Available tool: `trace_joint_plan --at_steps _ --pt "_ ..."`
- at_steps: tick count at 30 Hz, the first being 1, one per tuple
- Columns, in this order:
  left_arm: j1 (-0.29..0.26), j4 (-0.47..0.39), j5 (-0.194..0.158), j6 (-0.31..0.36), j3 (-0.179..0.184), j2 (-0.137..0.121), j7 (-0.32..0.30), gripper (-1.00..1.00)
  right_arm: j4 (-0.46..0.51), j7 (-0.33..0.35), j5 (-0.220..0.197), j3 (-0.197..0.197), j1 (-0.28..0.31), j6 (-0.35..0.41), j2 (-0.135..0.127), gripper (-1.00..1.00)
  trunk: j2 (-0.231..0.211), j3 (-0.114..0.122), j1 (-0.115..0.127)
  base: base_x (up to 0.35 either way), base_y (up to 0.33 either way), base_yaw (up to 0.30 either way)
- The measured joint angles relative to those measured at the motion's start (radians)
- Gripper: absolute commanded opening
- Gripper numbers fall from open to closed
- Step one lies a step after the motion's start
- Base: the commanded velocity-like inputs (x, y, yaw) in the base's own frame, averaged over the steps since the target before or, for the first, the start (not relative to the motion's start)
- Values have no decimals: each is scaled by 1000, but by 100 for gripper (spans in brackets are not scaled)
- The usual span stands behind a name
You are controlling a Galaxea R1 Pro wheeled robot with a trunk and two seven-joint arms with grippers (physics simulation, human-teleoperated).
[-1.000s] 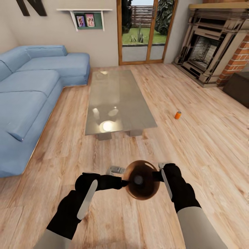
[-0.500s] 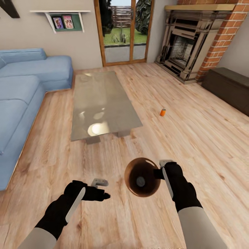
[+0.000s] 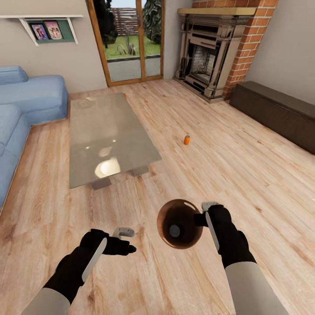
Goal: Put the three can of soda from the living room inside the tash can in the kitchen.
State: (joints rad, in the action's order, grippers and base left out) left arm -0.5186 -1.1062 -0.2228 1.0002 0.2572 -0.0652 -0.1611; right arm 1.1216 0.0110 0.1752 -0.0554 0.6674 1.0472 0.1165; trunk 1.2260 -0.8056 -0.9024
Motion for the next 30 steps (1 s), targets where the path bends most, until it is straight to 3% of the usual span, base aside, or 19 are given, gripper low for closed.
trace_joint_plan --at_steps 13,30 --pt "1 0 -1 0 2 -10 68 100 21 1 5 1 0 0 0 -100 0 15 0 0 0 -221" --pt "2 2 -1 0 13 -6 115 100 44 1 0 3 0 0 1 -100 0 41 0 0 0 -114"
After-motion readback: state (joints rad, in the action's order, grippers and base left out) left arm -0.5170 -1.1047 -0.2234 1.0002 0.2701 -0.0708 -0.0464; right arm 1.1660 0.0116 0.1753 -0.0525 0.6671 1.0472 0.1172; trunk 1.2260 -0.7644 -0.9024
